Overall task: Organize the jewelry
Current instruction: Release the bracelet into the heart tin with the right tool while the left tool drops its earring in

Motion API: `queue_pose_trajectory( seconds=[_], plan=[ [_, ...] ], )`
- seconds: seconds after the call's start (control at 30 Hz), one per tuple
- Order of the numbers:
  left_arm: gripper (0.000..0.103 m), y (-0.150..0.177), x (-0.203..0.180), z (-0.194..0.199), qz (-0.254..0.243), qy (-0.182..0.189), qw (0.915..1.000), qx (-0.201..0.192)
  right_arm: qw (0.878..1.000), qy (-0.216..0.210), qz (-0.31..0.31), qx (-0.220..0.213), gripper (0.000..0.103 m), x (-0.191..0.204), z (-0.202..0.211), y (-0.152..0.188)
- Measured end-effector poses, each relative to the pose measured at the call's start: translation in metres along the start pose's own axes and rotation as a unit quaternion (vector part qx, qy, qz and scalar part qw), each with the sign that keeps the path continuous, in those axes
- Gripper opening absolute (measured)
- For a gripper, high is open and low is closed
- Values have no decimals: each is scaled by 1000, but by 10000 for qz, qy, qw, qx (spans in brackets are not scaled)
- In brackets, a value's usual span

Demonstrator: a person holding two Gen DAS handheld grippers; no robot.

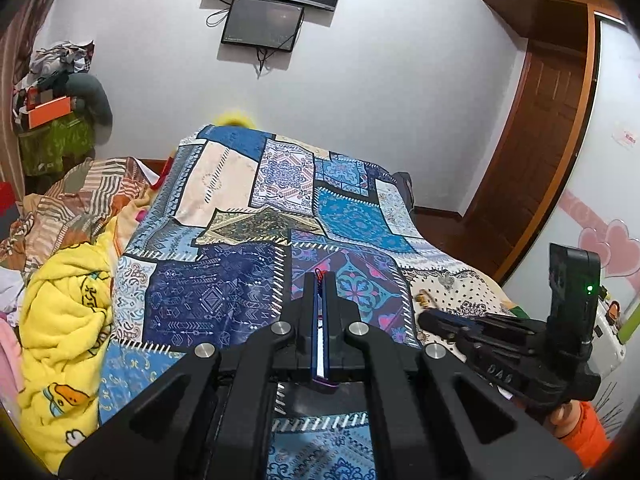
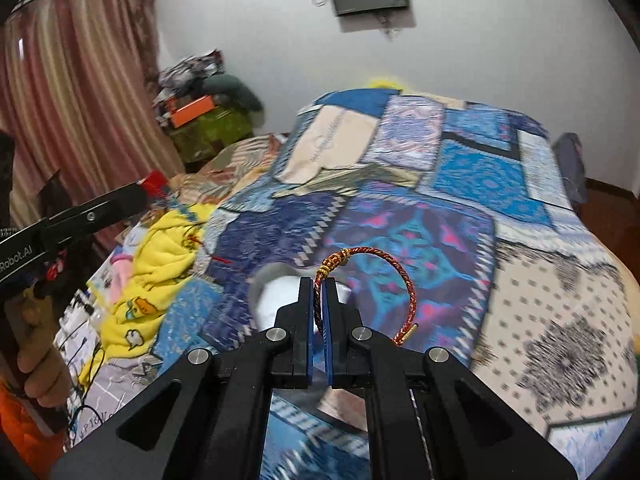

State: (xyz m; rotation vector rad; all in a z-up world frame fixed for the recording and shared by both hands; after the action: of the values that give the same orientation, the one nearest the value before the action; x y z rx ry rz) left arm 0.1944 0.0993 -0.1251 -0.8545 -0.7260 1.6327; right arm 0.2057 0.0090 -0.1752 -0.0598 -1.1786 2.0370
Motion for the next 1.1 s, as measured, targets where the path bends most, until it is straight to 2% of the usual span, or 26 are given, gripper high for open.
queue_pose_trajectory(
  seconds=[0.27,0.53,0.87,1.1],
  plan=[
    [0,8,5,-20,16,52,9997,240,9976,-470,70,508,3,21,-50,6],
    [0,25,6,-59,63,114,9976,673,9934,-547,24,1006,3,13,-77,23],
    [0,57,7,-101,71,102,9920,1255,9913,-369,179,1254,4,7,-74,36],
    [0,72,6,-110,28,53,9891,1470,9926,-183,203,1182,7,4,-63,32]
  ],
)
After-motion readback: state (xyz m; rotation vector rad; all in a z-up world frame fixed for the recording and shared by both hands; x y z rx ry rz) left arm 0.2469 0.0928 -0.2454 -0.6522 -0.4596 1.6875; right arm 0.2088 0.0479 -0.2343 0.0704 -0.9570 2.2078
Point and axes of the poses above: each gripper's, at about its wrist camera, not at the fingertips, and z roughly against the way its jaws point, x to its left, y to its underside, the point moved 10 cm from there along -z, roughly the way its jaws point, and after that the axes turned 9 degrees about -y, right-handed, at the moved point
